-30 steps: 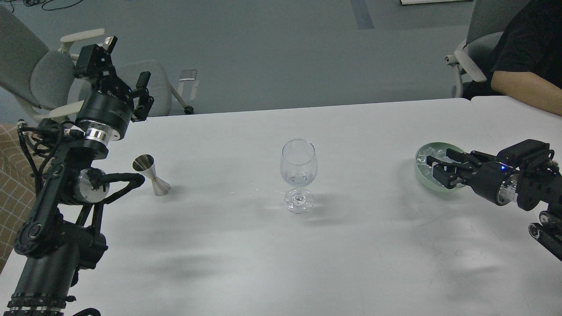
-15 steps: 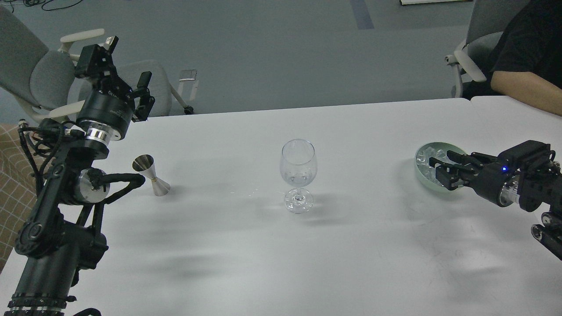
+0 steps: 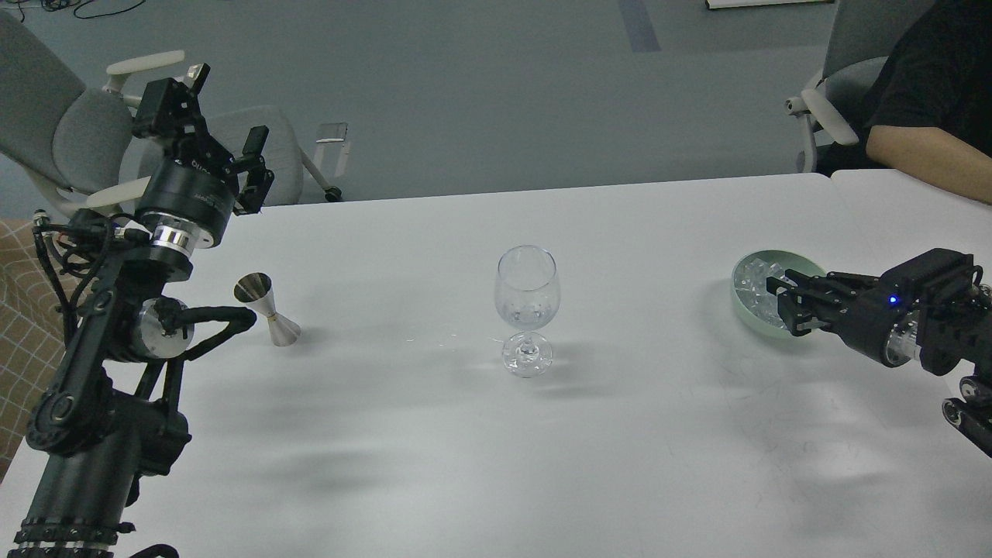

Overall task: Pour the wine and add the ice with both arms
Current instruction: 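Reach the right gripper into the green bowl and grasp ice, then lift the ice with the right gripper and move it over the glass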

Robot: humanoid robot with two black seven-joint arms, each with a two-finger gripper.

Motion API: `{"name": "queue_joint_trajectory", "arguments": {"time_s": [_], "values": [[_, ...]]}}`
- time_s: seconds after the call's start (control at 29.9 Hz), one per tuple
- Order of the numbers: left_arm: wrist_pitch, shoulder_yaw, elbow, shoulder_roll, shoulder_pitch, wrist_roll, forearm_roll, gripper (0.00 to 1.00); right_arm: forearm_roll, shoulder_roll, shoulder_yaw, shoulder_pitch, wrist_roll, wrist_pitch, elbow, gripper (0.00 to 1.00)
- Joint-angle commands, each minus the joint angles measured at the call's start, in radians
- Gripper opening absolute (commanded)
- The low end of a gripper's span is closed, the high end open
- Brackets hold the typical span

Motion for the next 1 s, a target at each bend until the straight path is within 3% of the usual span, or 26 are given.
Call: {"name": "queue_joint_trajectory", "arguments": {"time_s": [0.0, 0.23, 0.57, 0.8, 0.9, 0.97], "values": [[-0.002, 0.000, -0.001, 0.002, 0.000, 0.000, 0.000, 0.98, 0.003, -0.001, 0.002, 0.004, -0.038, 0.001, 0.005, 0.00], [-0.002, 0.000, -0.008, -0.003, 0.002, 0.002, 0.000, 0.98, 0.020, -0.095, 0.018, 0.014, -0.047, 0.009, 0.112, 0.00], [-0.002, 0.000, -0.008, -0.006, 0.002, 0.002, 0.001, 0.98, 0.181, -0.329, 0.100, 0.073, -0.045, 0.115, 0.511, 0.00], [-0.002, 0.002, -0.008, -0.005, 0.000, 0.003, 0.001, 0.98, 0.219, -0.336, 0.084, 0.216, -0.045, 0.208, 0.619, 0.00], [-0.002, 0.002, -0.008, -0.005, -0.002, 0.003, 0.000, 0.98, 0.219, -0.294, 0.057, 0.326, -0.042, 0.300, 0.643, 0.00], [-0.002, 0.002, -0.008, -0.005, -0.002, 0.005, 0.000, 0.98, 0.212, -0.206, 0.038, 0.421, -0.044, 0.395, 0.649, 0.00]]}}
